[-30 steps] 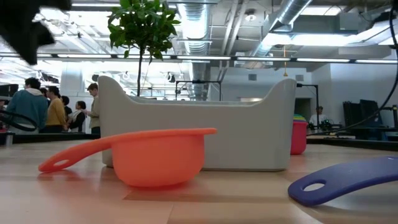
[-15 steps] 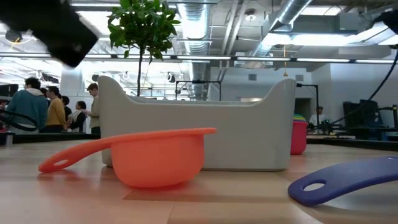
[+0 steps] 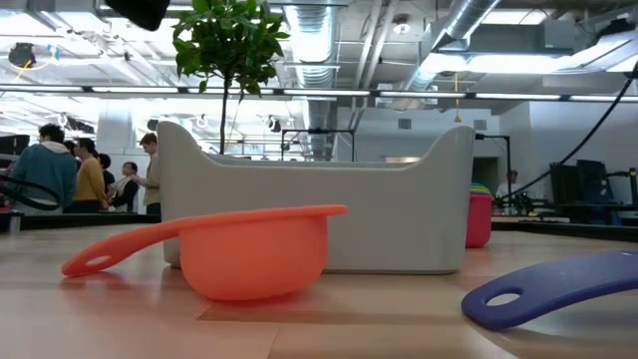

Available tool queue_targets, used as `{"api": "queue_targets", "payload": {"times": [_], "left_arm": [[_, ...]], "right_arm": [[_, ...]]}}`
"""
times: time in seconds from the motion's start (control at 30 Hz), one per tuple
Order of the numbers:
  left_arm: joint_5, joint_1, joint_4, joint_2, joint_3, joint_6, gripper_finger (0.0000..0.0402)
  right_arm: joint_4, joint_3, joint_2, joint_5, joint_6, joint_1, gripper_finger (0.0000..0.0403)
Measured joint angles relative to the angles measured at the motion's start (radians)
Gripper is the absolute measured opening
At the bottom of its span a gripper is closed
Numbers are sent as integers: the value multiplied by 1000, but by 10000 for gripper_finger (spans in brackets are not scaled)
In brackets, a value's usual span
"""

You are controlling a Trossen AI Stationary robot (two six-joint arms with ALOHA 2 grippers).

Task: Nest measuring cups in basket
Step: Stack the orange measuring cup on top of the light blue measuring cup

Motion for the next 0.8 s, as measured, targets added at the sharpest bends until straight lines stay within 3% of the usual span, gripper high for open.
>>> {"api": "queue_targets", "payload": {"times": [0.13, 0.23, 0.53, 0.8], "left_arm": [[-9, -25, -243, -6, 50, -31, 0], [-20, -40, -434, -6, 99, -87, 0], [0, -61, -812, -7, 196, -276, 0], [32, -62, -941, -6, 202, -397, 0]], "right_arm": [[-340, 223, 134, -34, 0, -57, 28], [-474, 364, 230, -65, 8, -86, 32], [-572, 617, 456, -314, -79, -139, 69], [-566, 707, 597, -329, -81, -175, 151]]}}
